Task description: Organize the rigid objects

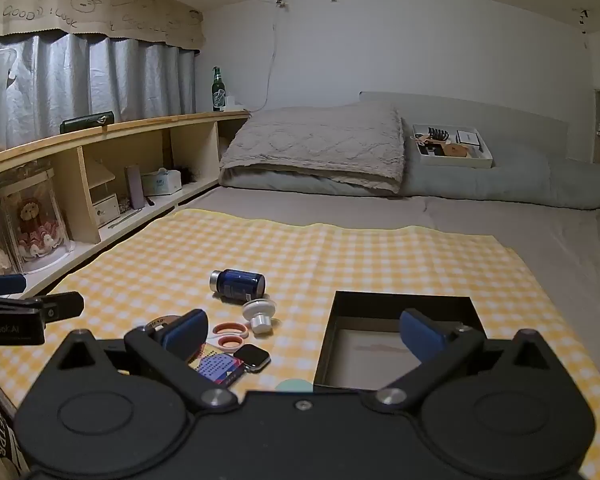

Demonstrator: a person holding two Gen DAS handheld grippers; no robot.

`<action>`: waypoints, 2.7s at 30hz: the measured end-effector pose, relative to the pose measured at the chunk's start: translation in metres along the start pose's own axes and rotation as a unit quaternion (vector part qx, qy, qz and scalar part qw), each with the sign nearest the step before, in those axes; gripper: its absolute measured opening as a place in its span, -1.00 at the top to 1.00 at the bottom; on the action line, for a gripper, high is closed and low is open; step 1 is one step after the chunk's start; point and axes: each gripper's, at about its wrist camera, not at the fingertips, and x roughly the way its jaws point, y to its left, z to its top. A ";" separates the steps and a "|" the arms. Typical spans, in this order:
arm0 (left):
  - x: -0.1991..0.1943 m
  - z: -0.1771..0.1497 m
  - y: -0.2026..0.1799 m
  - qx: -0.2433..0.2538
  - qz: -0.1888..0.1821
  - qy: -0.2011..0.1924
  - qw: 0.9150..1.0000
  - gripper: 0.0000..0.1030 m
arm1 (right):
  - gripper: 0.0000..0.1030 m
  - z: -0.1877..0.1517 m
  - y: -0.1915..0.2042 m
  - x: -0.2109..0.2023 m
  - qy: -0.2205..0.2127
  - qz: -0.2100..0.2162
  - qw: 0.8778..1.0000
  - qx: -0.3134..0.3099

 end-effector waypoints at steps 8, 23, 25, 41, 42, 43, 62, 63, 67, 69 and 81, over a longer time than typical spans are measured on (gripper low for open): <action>-0.001 0.000 0.002 -0.005 0.001 0.001 1.000 -1.00 | -1.00 0.000 0.000 0.000 0.003 -0.002 1.000 -0.003; 0.000 0.000 0.000 -0.001 0.001 0.003 1.000 -1.00 | -1.00 0.001 0.000 0.003 0.009 -0.003 1.000 -0.005; 0.000 0.000 0.000 -0.001 0.001 0.004 1.000 -1.00 | -1.00 0.000 0.001 0.002 0.009 -0.004 1.000 -0.005; 0.002 -0.005 0.001 -0.002 0.003 0.004 1.000 -1.00 | -1.00 -0.001 0.000 0.004 0.010 -0.005 1.000 -0.005; 0.002 -0.005 0.001 -0.002 0.003 0.004 1.000 -1.00 | -1.00 -0.001 0.000 0.004 0.010 -0.005 1.000 -0.006; 0.002 -0.005 0.001 -0.002 0.003 0.005 1.000 -1.00 | -1.00 -0.002 0.000 0.004 0.010 -0.005 1.000 -0.006; 0.004 -0.004 0.001 -0.002 0.004 0.006 1.000 -1.00 | -1.00 -0.003 -0.001 0.004 0.014 -0.008 1.000 -0.008; 0.004 -0.004 0.001 -0.001 0.004 0.006 1.000 -1.00 | -1.00 -0.003 -0.001 0.004 0.014 -0.008 1.000 -0.008; 0.004 -0.004 0.001 -0.001 0.004 0.006 1.000 -1.00 | -1.00 -0.003 -0.001 0.004 0.014 -0.008 1.000 -0.009; 0.004 -0.004 0.001 -0.001 0.003 0.006 1.000 -1.00 | -1.00 -0.003 -0.001 0.004 0.014 -0.008 1.000 -0.009; 0.004 -0.004 0.001 -0.001 0.004 0.007 1.000 -1.00 | -1.00 -0.002 -0.001 0.004 0.014 -0.007 1.000 -0.009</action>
